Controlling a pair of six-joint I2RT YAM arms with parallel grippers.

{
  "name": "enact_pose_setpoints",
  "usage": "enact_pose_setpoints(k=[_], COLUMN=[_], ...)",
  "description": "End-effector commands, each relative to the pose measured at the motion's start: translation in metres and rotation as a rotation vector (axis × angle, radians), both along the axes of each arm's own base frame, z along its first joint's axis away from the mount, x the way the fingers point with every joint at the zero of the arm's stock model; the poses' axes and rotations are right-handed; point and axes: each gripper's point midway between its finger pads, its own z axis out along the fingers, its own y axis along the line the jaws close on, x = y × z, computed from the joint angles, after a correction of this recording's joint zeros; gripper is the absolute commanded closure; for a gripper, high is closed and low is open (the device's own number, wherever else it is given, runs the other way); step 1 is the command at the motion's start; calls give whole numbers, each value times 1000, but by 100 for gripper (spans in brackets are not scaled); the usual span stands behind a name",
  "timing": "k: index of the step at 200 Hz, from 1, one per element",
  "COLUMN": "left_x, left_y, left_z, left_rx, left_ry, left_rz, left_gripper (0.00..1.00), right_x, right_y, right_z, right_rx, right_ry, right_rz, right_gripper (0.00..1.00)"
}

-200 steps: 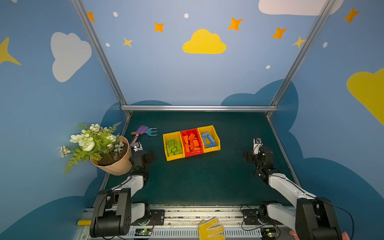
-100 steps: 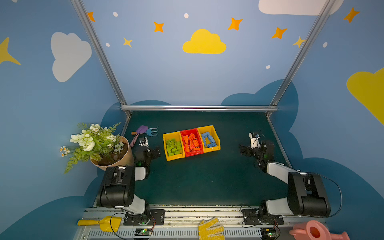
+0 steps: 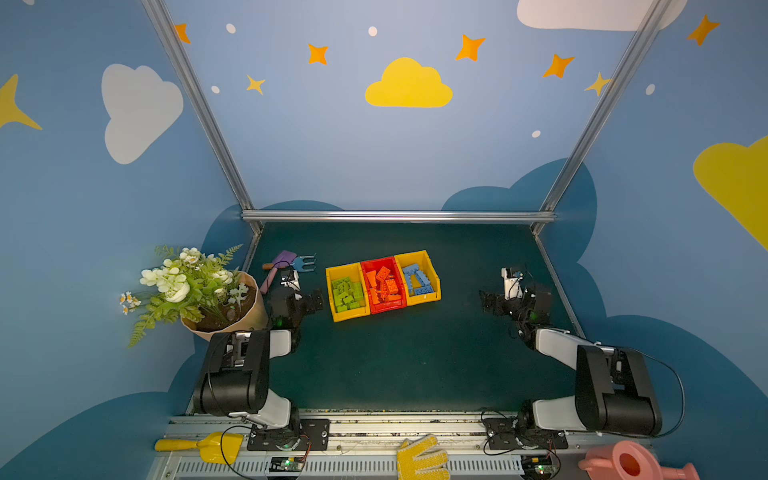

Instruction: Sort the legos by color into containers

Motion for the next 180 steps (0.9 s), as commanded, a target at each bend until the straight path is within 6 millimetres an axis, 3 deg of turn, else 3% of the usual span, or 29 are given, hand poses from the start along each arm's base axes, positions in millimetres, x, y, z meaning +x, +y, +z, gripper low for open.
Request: enact_pose_setpoints(k=[1, 21, 30, 47, 64, 180], left_x=[0, 1, 0, 1, 1, 0], left_y=[-2, -2, -2, -3, -2, 0], left_z=[0, 1, 1, 1, 0, 2], left_rx=[7, 7, 9, 8, 9, 51], left_ry=[2, 1, 2, 1, 4, 1], left_rz=[-18, -16, -17, -17, -14, 27], left_gripper=[0, 0, 0, 0, 0, 0], right_x=[2, 8, 15, 11, 15, 12], right_y=[-7, -9, -10, -8, -9, -7], right_z=[10, -6, -4, -11, -6, -8], right_rx=[29, 20, 24, 8, 17, 3], right_ry=[-87, -131, -159, -67, -127, -87], right_rz=[-48, -74, -87, -73, -79, -74], right_gripper=[4, 4, 4, 4, 4, 4])
